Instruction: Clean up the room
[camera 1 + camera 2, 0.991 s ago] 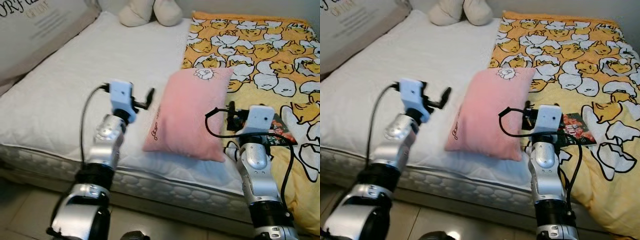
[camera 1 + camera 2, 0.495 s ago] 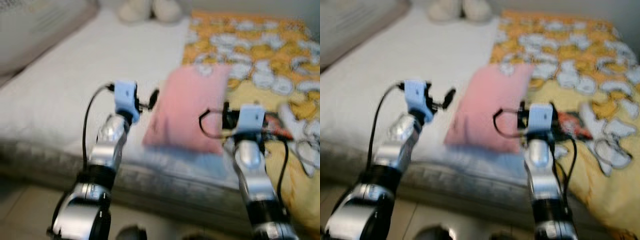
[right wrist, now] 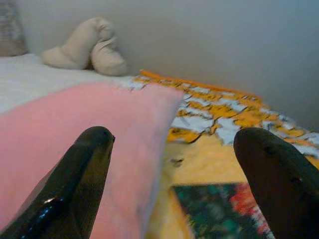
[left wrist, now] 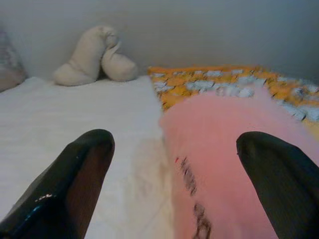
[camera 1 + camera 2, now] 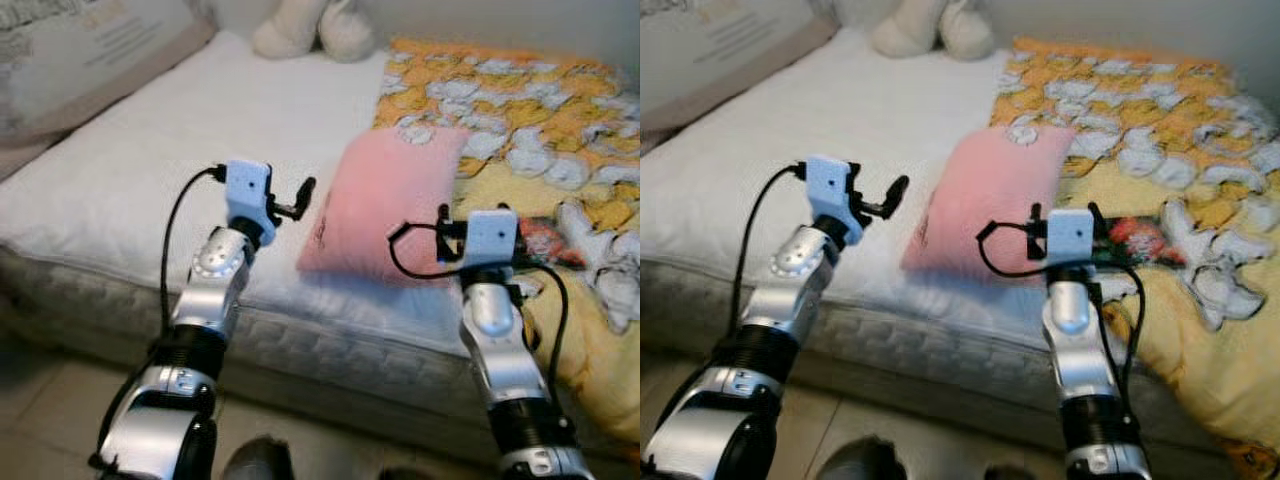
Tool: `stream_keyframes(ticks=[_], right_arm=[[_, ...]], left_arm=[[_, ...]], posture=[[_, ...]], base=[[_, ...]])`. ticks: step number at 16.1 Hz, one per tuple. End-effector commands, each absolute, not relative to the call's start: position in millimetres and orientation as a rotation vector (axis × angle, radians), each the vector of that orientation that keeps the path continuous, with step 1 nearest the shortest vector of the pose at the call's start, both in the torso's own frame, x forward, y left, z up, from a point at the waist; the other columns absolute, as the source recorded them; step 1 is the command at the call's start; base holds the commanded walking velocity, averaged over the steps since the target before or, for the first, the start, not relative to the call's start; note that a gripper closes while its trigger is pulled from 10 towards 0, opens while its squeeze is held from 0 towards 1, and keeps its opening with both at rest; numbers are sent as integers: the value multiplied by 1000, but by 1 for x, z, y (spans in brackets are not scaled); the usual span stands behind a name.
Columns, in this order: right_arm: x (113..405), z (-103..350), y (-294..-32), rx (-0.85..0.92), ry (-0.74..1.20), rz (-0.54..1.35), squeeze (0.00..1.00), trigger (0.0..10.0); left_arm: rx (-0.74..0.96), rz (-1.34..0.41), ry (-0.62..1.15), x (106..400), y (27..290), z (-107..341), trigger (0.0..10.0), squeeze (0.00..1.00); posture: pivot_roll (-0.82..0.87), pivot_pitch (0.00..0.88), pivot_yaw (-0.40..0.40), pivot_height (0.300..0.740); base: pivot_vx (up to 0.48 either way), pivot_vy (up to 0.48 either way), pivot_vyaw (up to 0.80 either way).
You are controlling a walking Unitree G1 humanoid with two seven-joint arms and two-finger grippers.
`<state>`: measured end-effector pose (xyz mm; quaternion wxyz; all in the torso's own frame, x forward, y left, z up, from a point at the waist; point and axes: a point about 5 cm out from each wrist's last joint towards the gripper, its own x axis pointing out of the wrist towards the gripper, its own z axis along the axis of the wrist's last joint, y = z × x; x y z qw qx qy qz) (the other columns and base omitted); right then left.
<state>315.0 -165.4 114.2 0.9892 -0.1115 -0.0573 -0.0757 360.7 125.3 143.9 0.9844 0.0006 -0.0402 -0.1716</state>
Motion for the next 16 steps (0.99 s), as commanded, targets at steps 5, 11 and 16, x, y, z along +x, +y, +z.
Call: stream_keyframes(ticks=[5,11,16], right_arm=[[314,116,-169,-235,-132,-173,0,10000],[315,120,-170,-237,-151,-179,0,10000],[316,126,-167,-226,-184,-159,0,10000]], left_arm=[[41,-380,-74,363,119,144,10000,0],[39,-385,-89,367,121,147,10000,0],[16,-393,-166,368,115,162,10000,0]], posture=[[-54,0,36,678],[-65,0,39,678],[-67,0,40,678]], base=[[0,0,-324],[0,0,0],[415,57,0]])
